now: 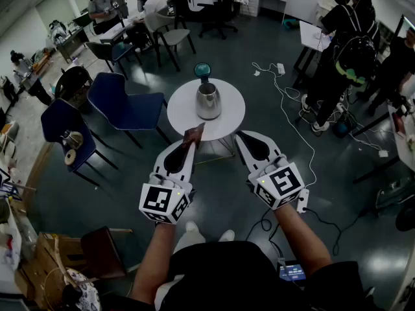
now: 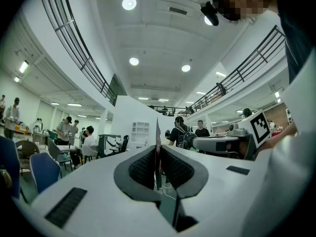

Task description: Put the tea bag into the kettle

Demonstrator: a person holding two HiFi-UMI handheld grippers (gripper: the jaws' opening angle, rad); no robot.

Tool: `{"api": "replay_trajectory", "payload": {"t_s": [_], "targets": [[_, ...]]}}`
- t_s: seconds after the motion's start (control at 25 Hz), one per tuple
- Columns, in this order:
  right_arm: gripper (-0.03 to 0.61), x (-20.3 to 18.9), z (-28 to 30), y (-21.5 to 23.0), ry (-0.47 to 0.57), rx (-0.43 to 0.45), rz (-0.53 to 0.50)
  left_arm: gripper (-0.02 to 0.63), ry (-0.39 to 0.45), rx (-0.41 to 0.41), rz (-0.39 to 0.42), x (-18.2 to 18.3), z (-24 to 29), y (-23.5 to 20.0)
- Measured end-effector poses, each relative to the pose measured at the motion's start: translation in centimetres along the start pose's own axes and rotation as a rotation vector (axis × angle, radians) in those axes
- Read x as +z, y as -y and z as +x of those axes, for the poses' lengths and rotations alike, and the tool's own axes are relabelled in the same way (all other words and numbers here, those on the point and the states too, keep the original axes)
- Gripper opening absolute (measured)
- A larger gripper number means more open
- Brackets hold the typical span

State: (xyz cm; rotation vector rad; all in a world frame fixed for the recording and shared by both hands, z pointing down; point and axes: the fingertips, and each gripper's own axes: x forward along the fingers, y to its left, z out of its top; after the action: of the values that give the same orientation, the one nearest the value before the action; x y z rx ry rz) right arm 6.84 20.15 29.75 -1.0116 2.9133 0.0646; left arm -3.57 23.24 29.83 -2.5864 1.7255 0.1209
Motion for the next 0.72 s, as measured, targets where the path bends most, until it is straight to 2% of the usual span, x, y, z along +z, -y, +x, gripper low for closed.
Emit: {"api": "replay_trajectory", "payload": {"t_s": [0.72], "targets": [[0.02,-1.6,-1.7,1.3,-0.012,0.027,0.026,0.038,-0.003,0.019,-0.024,-1.2,0.8,1.5]]}}
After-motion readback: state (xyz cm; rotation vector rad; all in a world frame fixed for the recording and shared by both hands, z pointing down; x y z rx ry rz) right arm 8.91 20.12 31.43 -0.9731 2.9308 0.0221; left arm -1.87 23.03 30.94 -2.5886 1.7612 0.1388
